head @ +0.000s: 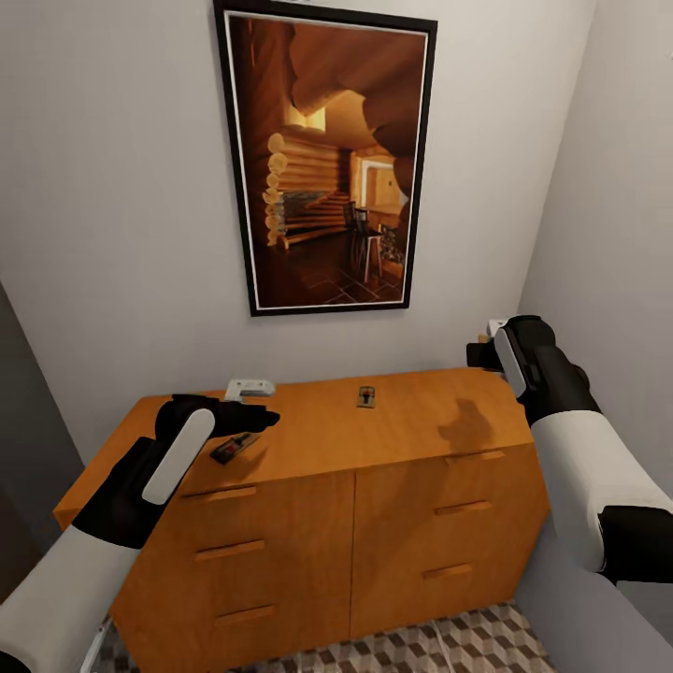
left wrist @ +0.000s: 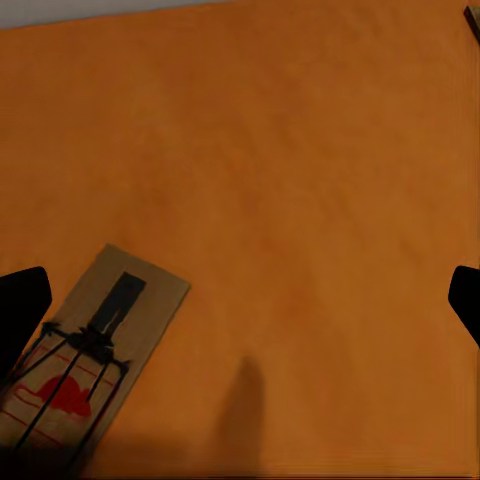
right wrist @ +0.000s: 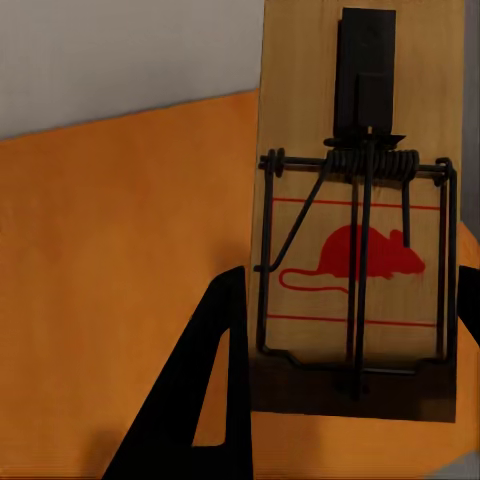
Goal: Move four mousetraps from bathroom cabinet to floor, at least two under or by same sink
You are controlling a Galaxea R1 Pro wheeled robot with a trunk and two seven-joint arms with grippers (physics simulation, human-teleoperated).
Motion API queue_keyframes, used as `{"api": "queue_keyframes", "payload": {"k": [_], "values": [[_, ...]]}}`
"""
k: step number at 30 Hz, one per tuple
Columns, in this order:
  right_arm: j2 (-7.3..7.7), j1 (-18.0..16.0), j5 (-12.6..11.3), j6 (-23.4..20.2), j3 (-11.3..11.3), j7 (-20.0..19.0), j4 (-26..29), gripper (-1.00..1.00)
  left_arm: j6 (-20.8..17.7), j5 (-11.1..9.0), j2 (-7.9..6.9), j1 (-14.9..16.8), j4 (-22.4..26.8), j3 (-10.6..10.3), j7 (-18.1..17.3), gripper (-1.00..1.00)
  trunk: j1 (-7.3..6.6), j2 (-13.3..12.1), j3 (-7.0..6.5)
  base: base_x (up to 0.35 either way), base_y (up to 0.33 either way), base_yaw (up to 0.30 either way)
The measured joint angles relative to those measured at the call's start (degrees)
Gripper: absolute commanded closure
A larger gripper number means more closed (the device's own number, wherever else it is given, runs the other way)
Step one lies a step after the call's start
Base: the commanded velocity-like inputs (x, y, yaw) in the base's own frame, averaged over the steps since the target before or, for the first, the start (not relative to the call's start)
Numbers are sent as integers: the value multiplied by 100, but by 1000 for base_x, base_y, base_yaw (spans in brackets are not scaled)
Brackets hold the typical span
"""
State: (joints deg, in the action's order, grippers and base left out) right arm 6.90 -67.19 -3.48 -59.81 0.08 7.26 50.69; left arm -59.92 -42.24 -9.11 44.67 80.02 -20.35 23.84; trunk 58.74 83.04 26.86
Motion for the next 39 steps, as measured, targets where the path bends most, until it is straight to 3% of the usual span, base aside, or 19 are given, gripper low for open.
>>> {"api": "queue_keyframes", "payload": {"k": [7,12,20,25,30,39], "values": [[1,0,-1,0,0,0,-1,100,0,8,-75,0,-3,0,3,-100,-1,0,0,-16,0,0],[-3,0,-4,0,0,0,-2,100,0,17,-251,0,-4,-1,4,-100,-1,0,0,-3,0,0],[-4,0,-8,0,0,-1,-12,100,0,19,-744,0,6,-201,-77,-100,-1,0,0,0,0,0],[-2,0,-8,0,0,-2,-18,100,0,23,-1001,-1,16,-414,-382,-100,-1,0,0,0,0,0],[-3,0,-9,0,0,-5,-25,100,1,31,-1101,-1,109,-467,-613,-100,-1,0,0,0,0,0],[1,0,-4,0,-1,-7,-317,100,1,91,-1208,-1,165,-484,-697,-100,-1,0,0,0,0,0]]}}
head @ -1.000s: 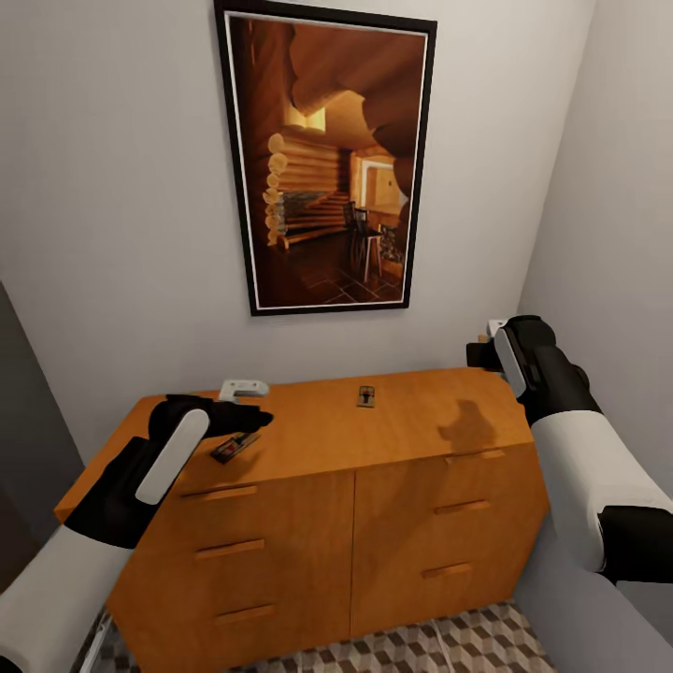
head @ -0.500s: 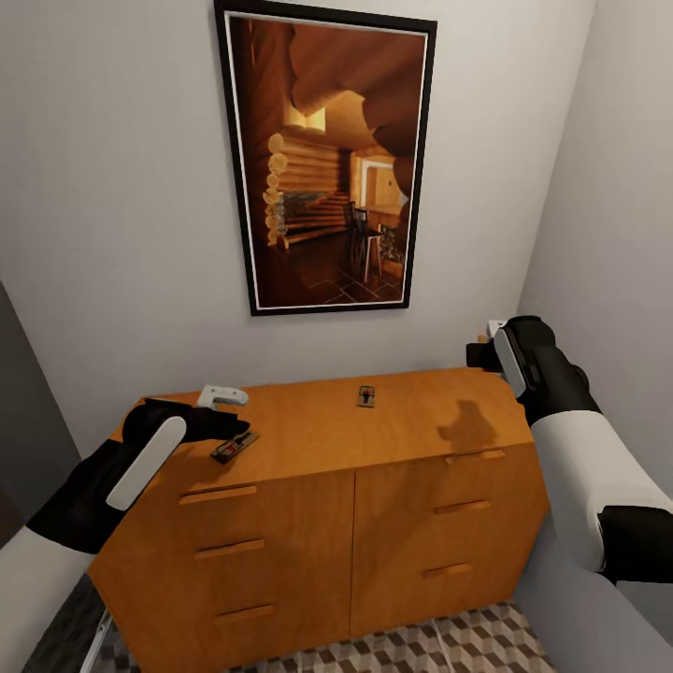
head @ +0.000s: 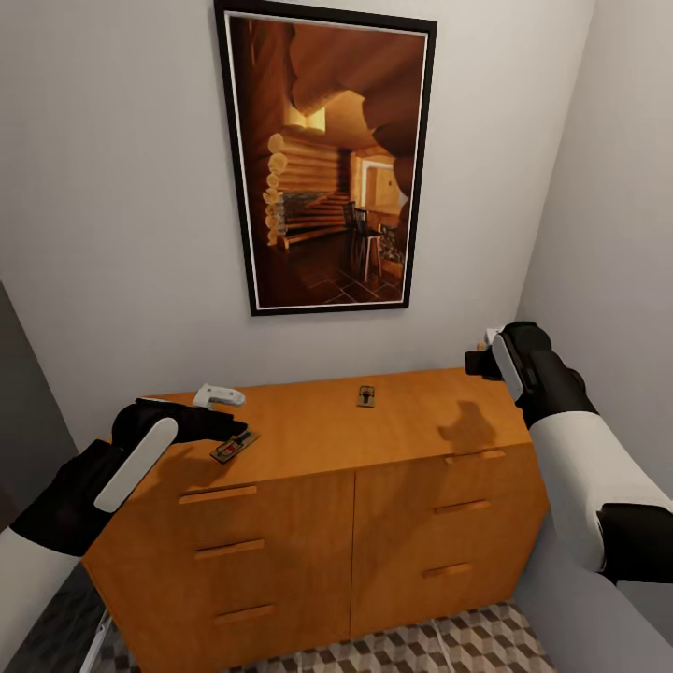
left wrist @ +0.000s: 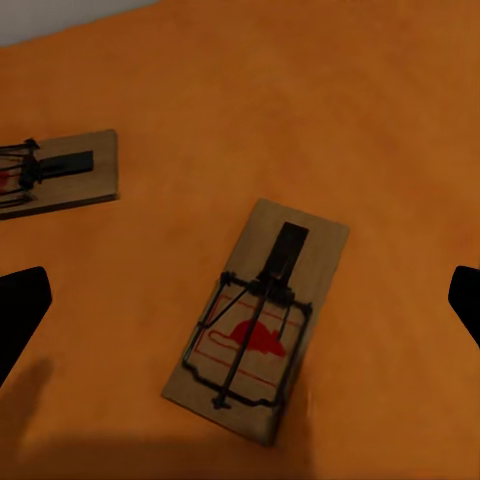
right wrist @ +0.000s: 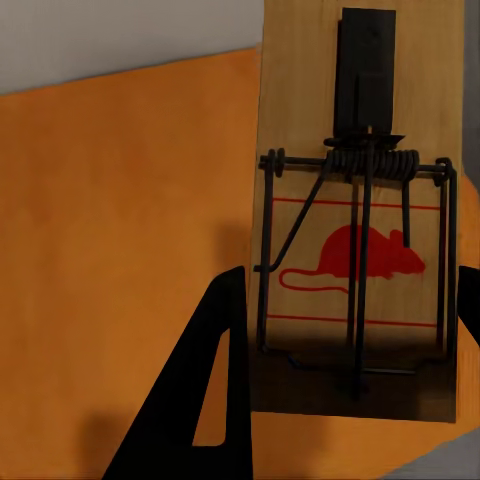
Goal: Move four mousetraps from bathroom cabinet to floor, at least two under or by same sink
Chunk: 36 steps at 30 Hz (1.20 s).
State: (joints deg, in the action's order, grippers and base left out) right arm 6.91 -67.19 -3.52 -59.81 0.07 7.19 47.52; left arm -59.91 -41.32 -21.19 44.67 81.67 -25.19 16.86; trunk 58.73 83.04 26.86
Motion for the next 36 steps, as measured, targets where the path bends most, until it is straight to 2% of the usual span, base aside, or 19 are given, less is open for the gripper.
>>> {"api": "queue_keyframes", "payload": {"k": [7,16,26,36], "values": [[-2,0,10,0,0,-8,-105,100,0,-28,-106,0,2,-7,-12,-100,0,0,0,0,0,0],[1,0,12,0,0,-10,-115,100,0,-96,-124,0,-64,43,-56,-100,0,0,0,0,0,0],[-4,0,11,0,-4,-10,-115,100,1,-34,-133,0,-502,61,-632,-100,0,0,0,0,0,0],[-5,0,12,0,-26,-10,-115,100,1,21,-169,0,-565,62,-736,-100,0,0,0,0,0,0]]}}
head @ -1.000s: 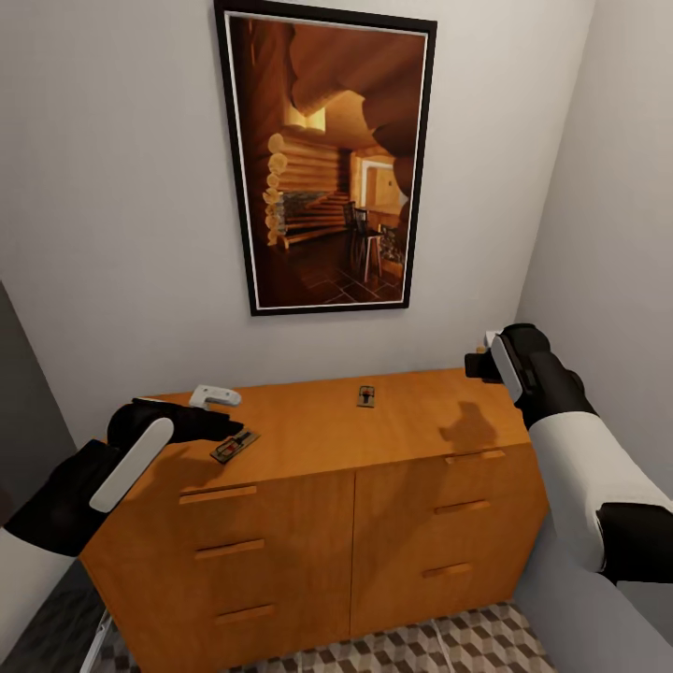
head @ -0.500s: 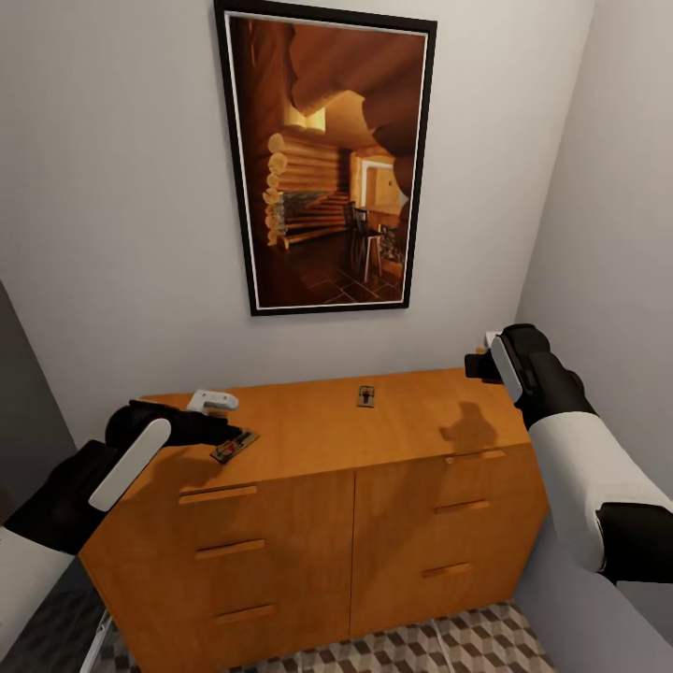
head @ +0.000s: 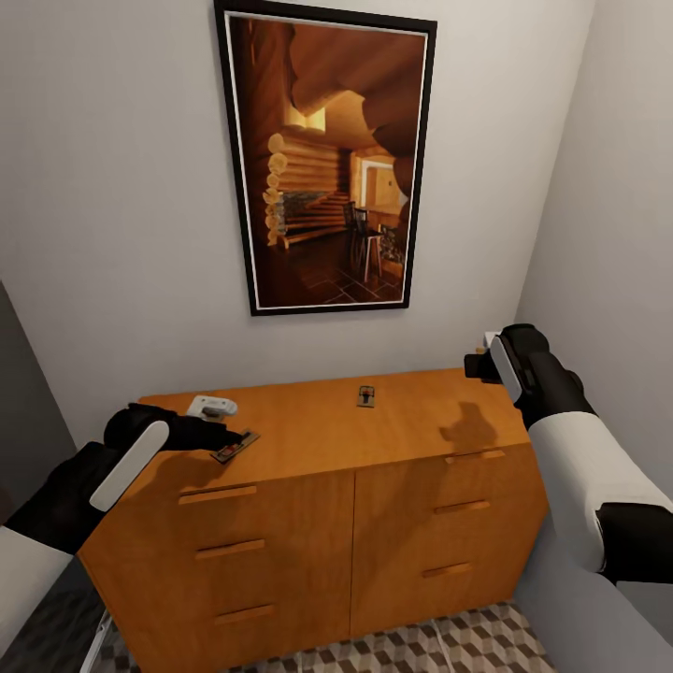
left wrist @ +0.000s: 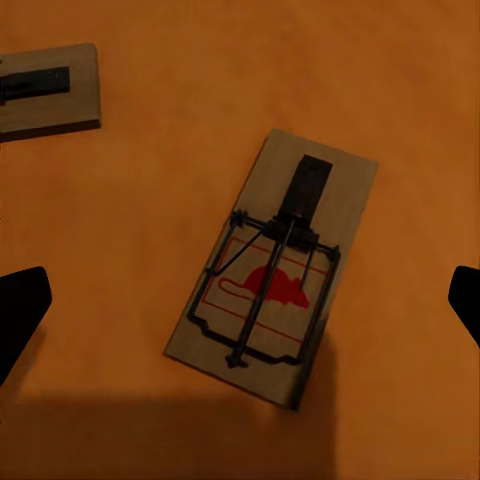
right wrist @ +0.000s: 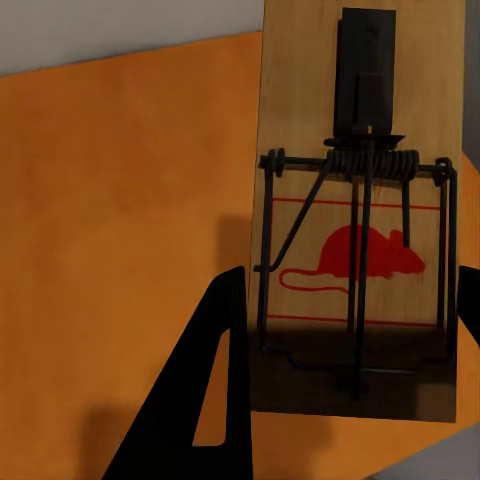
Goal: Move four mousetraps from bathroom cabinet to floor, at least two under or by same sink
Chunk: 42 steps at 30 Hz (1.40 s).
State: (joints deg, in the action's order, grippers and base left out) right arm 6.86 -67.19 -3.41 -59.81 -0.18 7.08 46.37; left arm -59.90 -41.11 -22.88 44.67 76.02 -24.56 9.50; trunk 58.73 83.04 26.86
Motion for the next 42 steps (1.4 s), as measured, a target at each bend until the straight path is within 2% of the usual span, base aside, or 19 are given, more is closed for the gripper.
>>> {"api": "queue_keyframes", "payload": {"k": [42], "values": [[-1,0,0,0,-5,0,0,100,0,-90,30,0,74,2,-17,-100,0,0,0,4,0,0]]}}
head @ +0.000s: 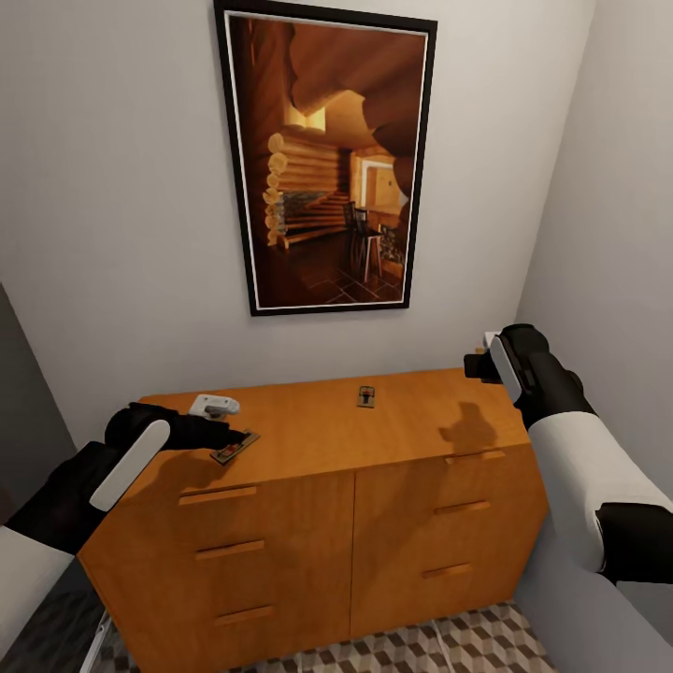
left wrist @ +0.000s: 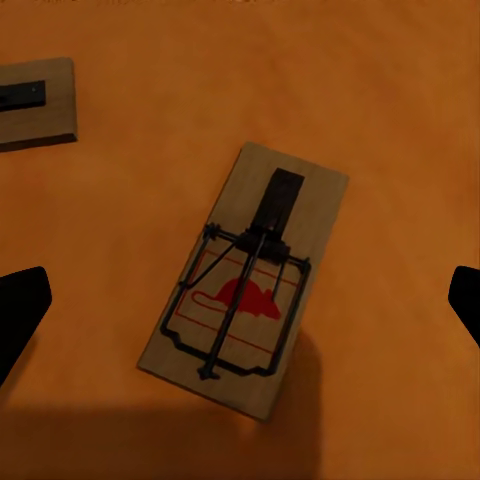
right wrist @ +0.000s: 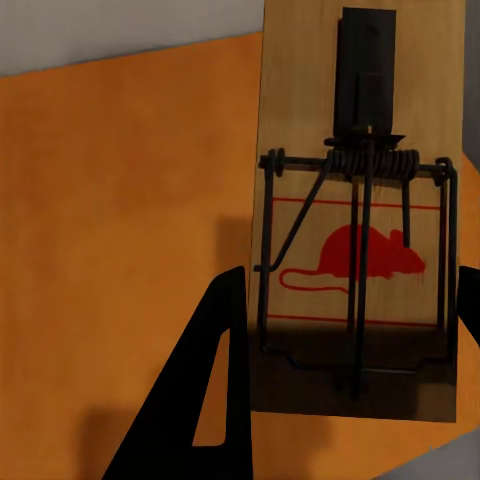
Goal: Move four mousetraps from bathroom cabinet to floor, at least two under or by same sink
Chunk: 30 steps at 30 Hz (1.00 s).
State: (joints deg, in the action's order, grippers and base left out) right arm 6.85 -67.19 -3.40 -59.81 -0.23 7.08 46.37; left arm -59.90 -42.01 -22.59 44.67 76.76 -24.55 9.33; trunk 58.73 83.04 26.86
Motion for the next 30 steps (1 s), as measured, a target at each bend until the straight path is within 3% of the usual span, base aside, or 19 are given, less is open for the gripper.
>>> {"api": "queue_keyframes", "payload": {"k": [30], "values": [[0,0,0,0,-1,0,0,100,1,83,-57,0,-20,-24,-230,-100,0,0,0,0,0,0]]}}
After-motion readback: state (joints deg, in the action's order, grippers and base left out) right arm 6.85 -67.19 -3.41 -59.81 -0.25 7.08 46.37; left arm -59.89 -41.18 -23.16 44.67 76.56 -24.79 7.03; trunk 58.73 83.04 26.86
